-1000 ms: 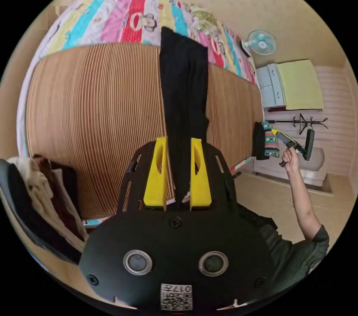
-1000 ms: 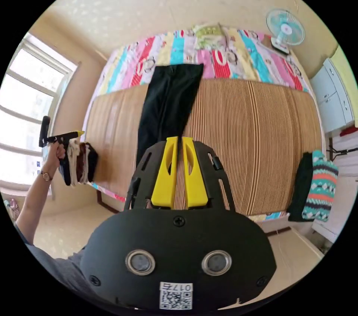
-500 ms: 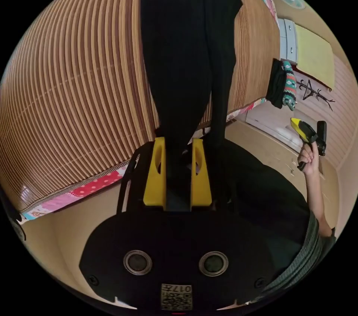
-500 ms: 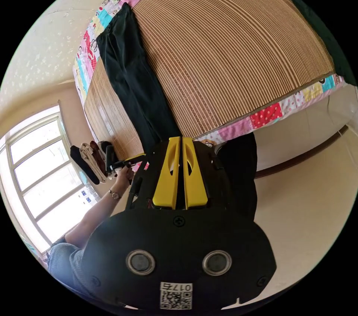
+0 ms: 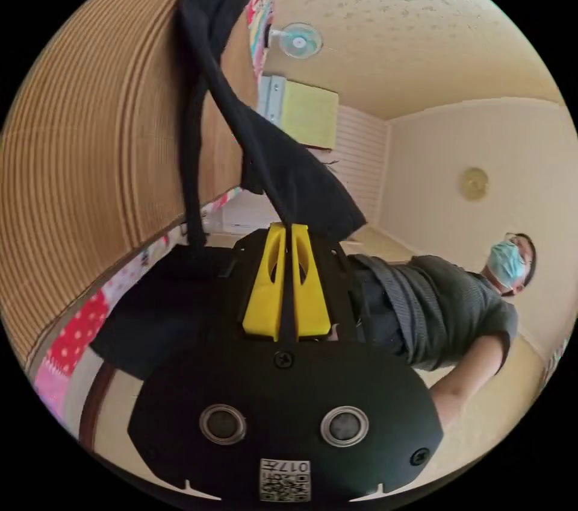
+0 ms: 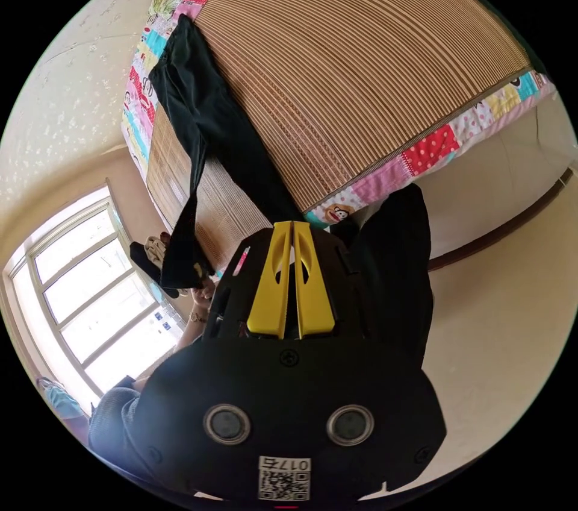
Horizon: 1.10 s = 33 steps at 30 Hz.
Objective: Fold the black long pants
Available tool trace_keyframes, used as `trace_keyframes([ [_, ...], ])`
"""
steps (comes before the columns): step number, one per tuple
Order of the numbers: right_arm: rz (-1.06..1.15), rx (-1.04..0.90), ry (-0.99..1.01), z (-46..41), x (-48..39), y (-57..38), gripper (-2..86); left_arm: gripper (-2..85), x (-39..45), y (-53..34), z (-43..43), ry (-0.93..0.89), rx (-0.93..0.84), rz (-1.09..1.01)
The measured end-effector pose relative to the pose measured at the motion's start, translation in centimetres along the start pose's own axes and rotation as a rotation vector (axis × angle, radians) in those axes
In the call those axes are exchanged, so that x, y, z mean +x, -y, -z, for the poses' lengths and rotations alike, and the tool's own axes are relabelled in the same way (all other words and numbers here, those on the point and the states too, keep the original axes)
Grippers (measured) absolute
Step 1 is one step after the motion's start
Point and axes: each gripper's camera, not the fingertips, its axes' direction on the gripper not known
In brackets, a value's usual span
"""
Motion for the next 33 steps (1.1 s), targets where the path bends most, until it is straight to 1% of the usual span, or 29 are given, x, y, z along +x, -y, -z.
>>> trace_keyframes([
  [1,-0.011,-0.001,0.002,0.0,0.0,0.2,0.4,-0.9,-1.0,-0.4,0.5,0.199,-0.035,0.074],
  [2,-0.029,-0.004,0.002,0.0,0.0,0.6,0.4,-0.9,-2.0,-0.7,0.8,0.352,-0.053,0.125],
  [4,-0.047,-0.016,-0.010,-0.2,-0.3,1.2,0.4,-0.9,-3.0,-1.0,1.1,0.467,-0.004,0.174],
  [5,-0.051,-0.029,-0.024,-0.3,-0.6,1.5,0.4,-0.9,-3.4,-1.0,1.1,0.495,0.032,0.198],
  [6,-0.049,-0.043,-0.040,-0.3,-1.0,1.9,0.4,-0.9,-3.6,-0.9,1.1,0.507,0.041,0.210],
  [7,-0.046,-0.051,-0.048,-0.4,-1.3,2.1,0.4,-0.9,-3.6,-0.4,0.8,0.556,0.047,0.226],
  [8,-0.036,-0.064,-0.066,-0.5,-1.8,2.5,0.5,-0.9,-3.3,0.3,0.3,0.629,0.041,0.223],
  [11,0.000,-0.098,-0.123,-1.0,-3.4,3.9,1.0,-0.6,-3.2,2.2,-1.3,0.767,-0.005,0.240],
  [13,0.027,-0.140,-0.161,-1.8,-4.3,5.0,1.8,-0.1,-4.1,2.6,-1.9,0.810,-0.011,0.311],
  [15,0.070,-0.223,-0.232,-3.6,-5.7,6.7,3.6,0.8,-5.3,2.4,-2.3,0.835,-0.008,0.376],
  [16,0.079,-0.245,-0.256,-4.1,-6.0,7.1,4.3,1.7,-6.0,2.1,-2.6,0.825,-0.003,0.391],
  [17,0.096,-0.285,-0.310,-5.2,-6.6,7.8,5.6,1.6,-6.5,1.8,-2.8,0.789,0.026,0.397],
  [18,0.117,-0.321,-0.369,-6.3,-7.3,8.5,6.6,1.5,-6.8,1.7,-2.9,0.790,0.020,0.420],
  [19,0.132,-0.337,-0.392,-6.8,-7.6,8.8,7.1,0.3,-7.6,1.5,-3.3,0.834,-0.025,0.490],
  [20,0.163,-0.367,-0.427,-7.8,-8.2,9.3,7.8,-0.4,-8.5,1.2,-4.1,0.918,-0.116,0.554],
  [22,0.200,-0.407,-0.458,-9.4,-8.9,10.1,8.7,-0.8,-9.3,0.5,-5.6,0.970,-0.227,0.560],
  [24,0.238,-0.442,-0.475,-11.1,-9.5,11.1,9.6,-0.9,-9.9,-0.8,-6.9,0.903,-0.265,0.544],
  [26,0.261,-0.458,-0.475,-12.1,-9.5,11.8,10.1,-1.0,-10.8,-3.1,-7.7,0.797,-0.247,0.615],
  [27,0.270,-0.462,-0.464,-12.7,-9.3,12.2,10.4,-1.0,-11.1,-3.7,-7.7,0.782,-0.231,0.648],
  [29,0.287,-0.475,-0.407,-13.4,-8.8,12.7,10.6,-1.0,-11.9,-6.5,-7.5,0.713,-0.133,0.790],
  [30,0.291,-0.491,-0.362,-13.9,-8.5,13.1,10.5,-1.0,-12.0,-7.3,-7.5,0.687,-0.099,0.822],
  [32,0.305,-0.503,-0.300,-14.3,-8.0,13.6,9.6,-1.0,-12.3,-10.0,-7.6,0.570,0.044,0.928],
  [33,0.323,-0.521,-0.272,-14.5,-7.9,13.8,8.3,-1.0,-12.4,-10.5,-7.7,0.543,0.074,0.949],
])
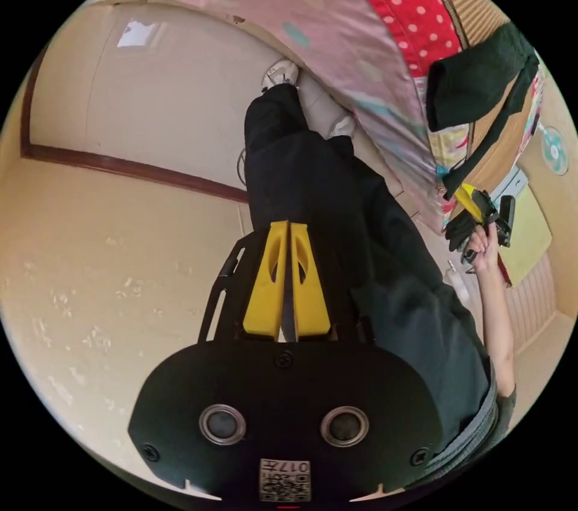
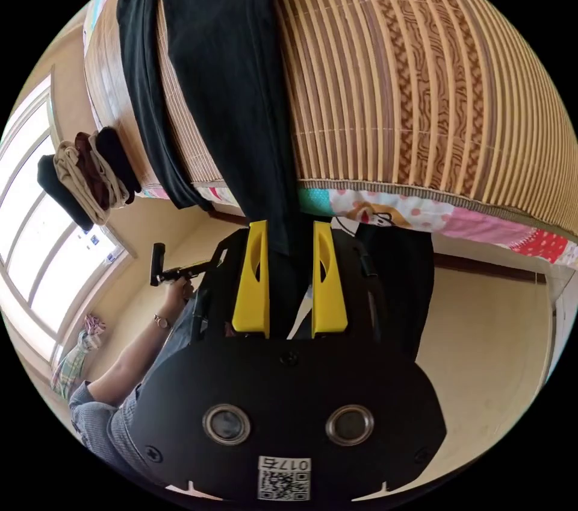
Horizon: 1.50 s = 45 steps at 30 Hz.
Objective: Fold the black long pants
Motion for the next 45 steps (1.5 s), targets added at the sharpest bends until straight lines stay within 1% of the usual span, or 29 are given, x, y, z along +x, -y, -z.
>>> trace_keyframes([
  [2,0.061,-0.010,0.025,0.2,-0.2,0.0,4.1,-1.0,-0.9,-0.9,-1.0,-0.073,0.007,0.073],
  [4,0.207,-0.025,0.159,1.1,-0.9,-0.7,2.8,-1.0,-0.6,-1.0,-1.6,-0.059,-0.010,0.084],
  [6,0.456,-0.006,0.568,3.9,-1.3,-2.8,2.0,-1.0,0.4,-0.6,-2.1,-0.017,-0.034,0.063],
  [7,0.502,0.017,0.658,5.0,-1.1,-3.5,1.9,-1.0,1.4,-0.1,-2.2,0.014,-0.048,0.035],
  [8,0.573,0.076,0.789,7.1,-0.4,-5.1,1.7,-1.0,2.7,0.4,-2.2,0.045,-0.053,-0.003],
  [9,0.622,0.149,0.844,9.1,0.8,-6.9,1.5,-1.0,3.4,0.6,-2.1,0.062,-0.052,-0.023],
  [11,0.625,0.231,0.815,11.2,3.4,-9.1,1.5,-1.0,6.4,1.6,-1.8,0.123,-0.039,-0.103],
  [13,0.442,0.229,0.610,11.3,6.9,-10.0,1.5,-0.9,8.7,2.2,-1.6,0.158,-0.029,-0.159],
  [14,0.275,0.218,0.432,10.8,9.5,-10.3,1.5,-0.9,10.2,2.5,-1.5,0.177,-0.019,-0.196],
  [15,0.172,0.234,0.324,10.7,11.5,-10.7,1.5,-0.9,10.9,2.6,-1.4,0.185,-0.011,-0.216],
  [16,0.149,0.243,0.316,10.7,12.3,-11.0,1.5,-0.8,12.4,2.7,-1.3,0.198,0.007,-0.254],
  [19,0.044,0.276,0.426,10.6,14.8,-11.4,1.6,-0.2,15.6,2.3,-0.6,0.185,0.079,-0.338],
  [21,0.079,0.247,0.467,10.0,14.3,-11.3,1.6,1.1,17.5,1.7,0.0,0.146,0.150,-0.394],
  [23,0.123,0.197,0.441,9.3,13.1,-11.1,1.6,5.8,20.4,0.7,0.4,0.114,0.229,-0.471],
  [25,0.187,0.172,0.428,9.0,11.7,-11.0,1.7,8.2,23.2,0.2,-0.3,0.121,0.243,-0.538],
  [27,0.258,0.134,0.403,8.8,10.0,-10.8,1.8,9.8,26.4,-0.1,-1.8,0.159,0.217,-0.614],
  [29,0.315,0.099,0.360,9.0,8.6,-10.7,1.9,11.0,31.7,-1.0,-4.8,0.279,0.169,-0.753],
  [31,0.374,0.074,0.307,9.3,7.2,-10.8,2.0,11.4,35.3,-1.9,-7.4,0.358,0.151,-0.846],
  [34,0.454,0.039,0.270,9.6,5.4,-11.0,2.1,12.3,39.8,-2.8,-11.1,0.462,0.151,-0.923],
  [36,0.501,0.021,0.295,9.7,4.4,-11.2,2.2,13.0,41.5,-2.8,-13.0,0.547,0.180,-0.919],
  [38,0.530,0.011,0.321,9.7,3.8,-11.3,2.3,13.6,42.3,-2.1,-15.9,0.702,0.197,-0.871],
  [39,0.551,0.006,0.335,9.8,3.3,-11.5,2.4,13.6,42.2,-1.8,-16.6,0.749,0.194,-0.849],
  [40,0.565,0.004,0.342,9.9,3.1,-11.6,2.5,13.1,41.8,-1.0,-18.0,0.815,0.169,-0.812],
  [41,0.591,0.001,0.356,10.1,2.7,-11.9,2.6,10.3,41.1,-0.5,-18.8,0.831,0.152,-0.788],
  [42,0.608,-0.011,0.366,10.3,2.5,-12.1,2.9,7.7,40.7,-0.4,-18.9,0.811,0.146,-0.789],
  [44,0.614,-0.063,0.341,10.5,2.6,-12.2,3.3,1.4,39.2,-0.4,-18.5,0.611,0.132,-0.820],
  [45,0.626,-0.100,0.321,10.7,2.9,-12.4,3.7,1.0,38.7,-0.4,-18.3,0.554,0.129,-0.823],
])
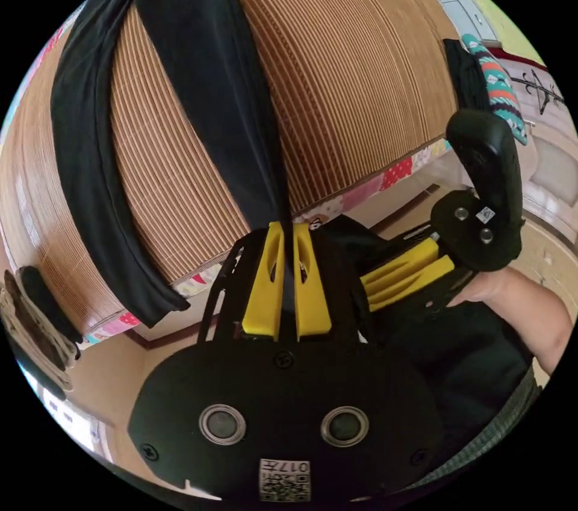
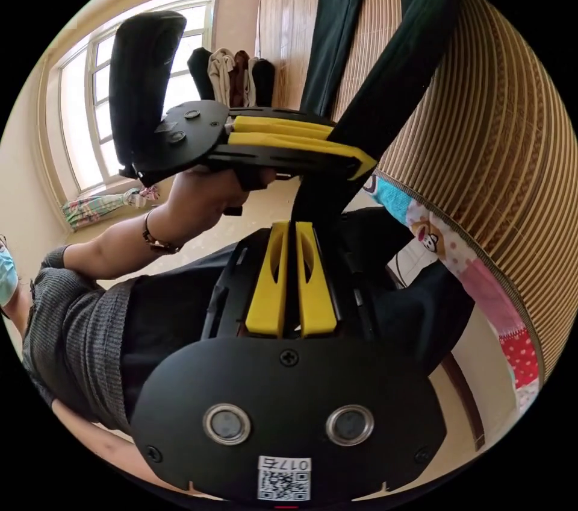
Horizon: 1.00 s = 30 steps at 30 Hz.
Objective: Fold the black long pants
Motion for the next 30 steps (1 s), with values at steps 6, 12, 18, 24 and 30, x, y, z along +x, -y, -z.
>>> trace_keyframes([
  [6,-0.002,0.062,-0.065,4.8,-0.3,-2.7,9.4,-0.7,-3.9,-2.8,0.1,-0.326,0.121,0.196],
  [12,0.051,0.036,0.102,3.9,-2.5,-1.0,12.3,-0.9,-5.3,-3.9,-0.5,-0.615,0.186,0.271],
  [18,0.141,-0.160,0.004,-0.2,-6.9,-0.3,4.5,-0.9,-4.4,-4.4,-0.5,-0.528,0.192,0.246],
  [24,-0.013,-0.086,-0.036,3.5,-4.6,-1.4,8.5,-0.9,-3.8,-5.7,0.2,-0.413,0.235,0.266],
  [30,-0.245,0.264,0.078,14.8,0.8,0.3,9.6,-0.9,-4.7,-7.4,0.6,-0.442,0.303,0.306],
])
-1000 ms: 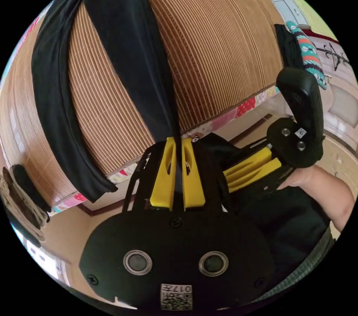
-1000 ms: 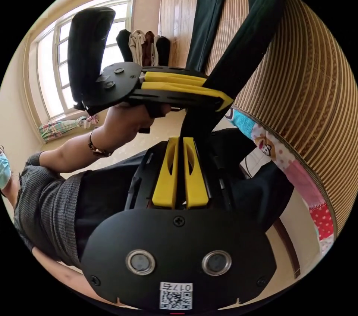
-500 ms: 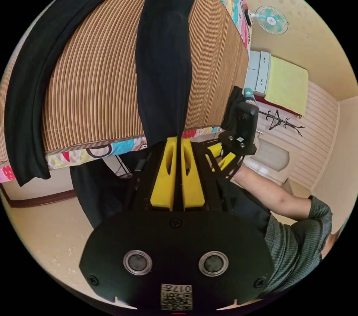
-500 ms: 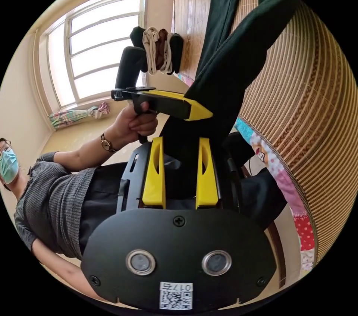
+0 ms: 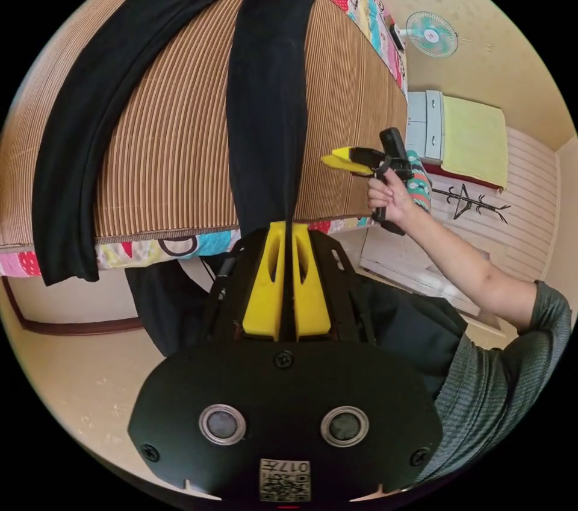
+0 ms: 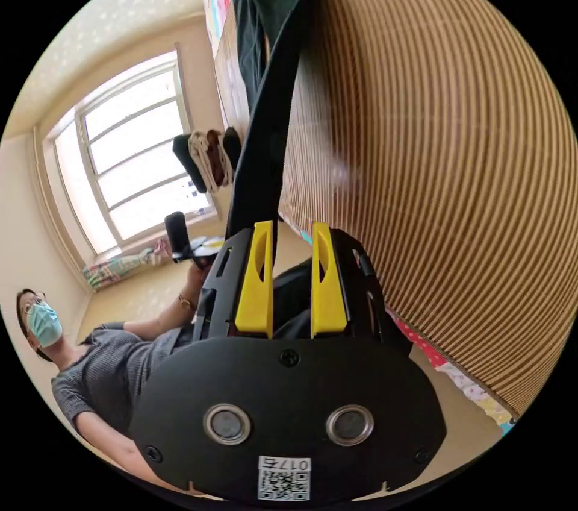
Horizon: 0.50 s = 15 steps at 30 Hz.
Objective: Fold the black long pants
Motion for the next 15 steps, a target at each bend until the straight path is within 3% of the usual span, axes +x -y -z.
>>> trace_keyframes([
  [6,-0.054,0.377,0.138,8.0,-1.0,7.9,10.6,-0.9,-3.3,-1.0,0.7,-0.088,0.056,0.063],
  [11,-0.040,0.506,0.080,9.9,-3.6,15.2,10.4,-0.9,-7.5,-2.3,1.2,-0.233,0.134,0.187],
  [15,0.011,0.632,0.149,9.6,-5.9,20.9,9.2,-0.9,-10.0,-2.5,1.4,-0.293,0.141,0.206],
])
